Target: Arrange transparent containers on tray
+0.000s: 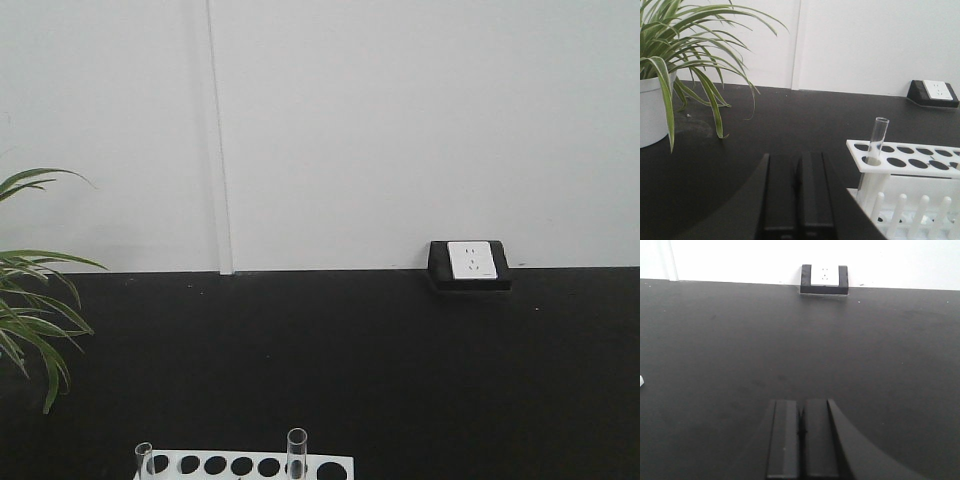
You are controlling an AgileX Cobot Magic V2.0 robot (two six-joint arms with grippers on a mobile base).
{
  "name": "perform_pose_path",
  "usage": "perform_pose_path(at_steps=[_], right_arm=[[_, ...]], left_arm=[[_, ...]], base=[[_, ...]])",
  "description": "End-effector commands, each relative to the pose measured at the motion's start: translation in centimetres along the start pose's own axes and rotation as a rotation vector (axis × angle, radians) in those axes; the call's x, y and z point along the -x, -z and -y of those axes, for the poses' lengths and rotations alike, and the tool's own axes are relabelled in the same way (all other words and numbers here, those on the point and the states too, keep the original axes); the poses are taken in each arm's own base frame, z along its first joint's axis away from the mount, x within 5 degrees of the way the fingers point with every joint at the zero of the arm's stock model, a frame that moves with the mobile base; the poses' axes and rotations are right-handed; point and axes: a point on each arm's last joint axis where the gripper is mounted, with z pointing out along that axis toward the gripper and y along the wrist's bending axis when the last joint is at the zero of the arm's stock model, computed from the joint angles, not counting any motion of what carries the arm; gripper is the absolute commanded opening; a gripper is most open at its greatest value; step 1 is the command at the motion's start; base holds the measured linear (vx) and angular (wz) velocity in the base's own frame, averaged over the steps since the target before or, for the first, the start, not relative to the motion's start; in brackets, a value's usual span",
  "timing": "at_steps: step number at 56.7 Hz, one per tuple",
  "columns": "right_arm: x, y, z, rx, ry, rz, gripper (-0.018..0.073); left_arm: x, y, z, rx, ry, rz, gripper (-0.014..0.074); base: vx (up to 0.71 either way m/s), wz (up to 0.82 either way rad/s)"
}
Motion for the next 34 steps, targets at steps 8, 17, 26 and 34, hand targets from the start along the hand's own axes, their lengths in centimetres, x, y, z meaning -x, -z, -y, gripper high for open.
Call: perform_pose_path(at_steps=[8, 17, 26, 34], right_arm=[[0.47, 0.0, -0.01, 0.0, 0.015, 0.079, -0.0011], [0.47, 0.0, -0.01, 0.0, 0.015, 0.079, -0.0011], [0.47, 0.0, -0.01, 0.0, 0.015, 0.079, -0.0011], [0.47, 0.0, -0.01, 0.0, 0.015, 0.079, -0.0011]], left_arm=[[-0.4, 0.02, -0.07, -0.016, 0.004, 0.063, -0.0006], [-0.41, 0.01, -0.07, -0.016, 0.004, 0.062, -0.0006], [-0.41, 0.0, -0.07, -0.016, 0.004, 0.061, -0.0006], [-0.41, 0.0, -0.07, -0.016, 0.004, 0.061, -0.0006]], base=[[0.0, 0.0], [0.0, 0.0], [0.0, 0.0], [0.0, 0.0]])
